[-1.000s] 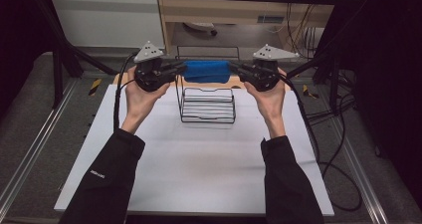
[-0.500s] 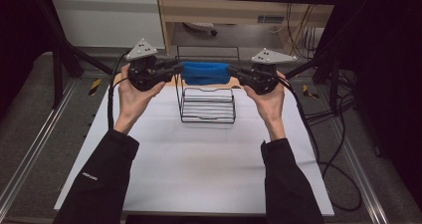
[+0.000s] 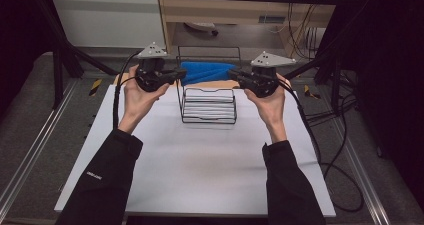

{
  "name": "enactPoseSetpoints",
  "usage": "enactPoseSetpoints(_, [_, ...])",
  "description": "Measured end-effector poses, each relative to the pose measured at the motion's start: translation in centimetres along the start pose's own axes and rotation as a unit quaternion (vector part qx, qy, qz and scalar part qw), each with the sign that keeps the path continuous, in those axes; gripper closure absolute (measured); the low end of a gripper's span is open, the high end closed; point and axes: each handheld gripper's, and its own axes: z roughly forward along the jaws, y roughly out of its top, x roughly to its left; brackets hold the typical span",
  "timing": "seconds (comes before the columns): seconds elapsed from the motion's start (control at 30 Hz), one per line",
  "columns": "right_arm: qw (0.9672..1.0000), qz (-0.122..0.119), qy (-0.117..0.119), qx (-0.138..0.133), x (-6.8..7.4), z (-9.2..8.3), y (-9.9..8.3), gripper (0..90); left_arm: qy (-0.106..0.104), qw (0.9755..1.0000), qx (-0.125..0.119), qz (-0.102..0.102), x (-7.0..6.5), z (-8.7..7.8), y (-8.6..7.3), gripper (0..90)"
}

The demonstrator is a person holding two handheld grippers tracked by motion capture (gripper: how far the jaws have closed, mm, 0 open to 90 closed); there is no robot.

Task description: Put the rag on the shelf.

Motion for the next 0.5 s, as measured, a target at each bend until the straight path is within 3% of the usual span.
enactPoseSetpoints(0.3, [0.9999, -0.002, 0.006, 0.011, 0.0, 0.1, -0.4, 77.4, 0.006, 0.9996, 0.025, 0.013, -0.3, 1.0, -0.8, 89.9])
enactPoseSetpoints(0.5, [0.9999, 0.006, 0.007, -0.010, 0.0, -0.4, 0.0, 64.7, 0.013, 0.9994, 0.026, 0.015, -0.2, 1.3, -1.0, 90.0])
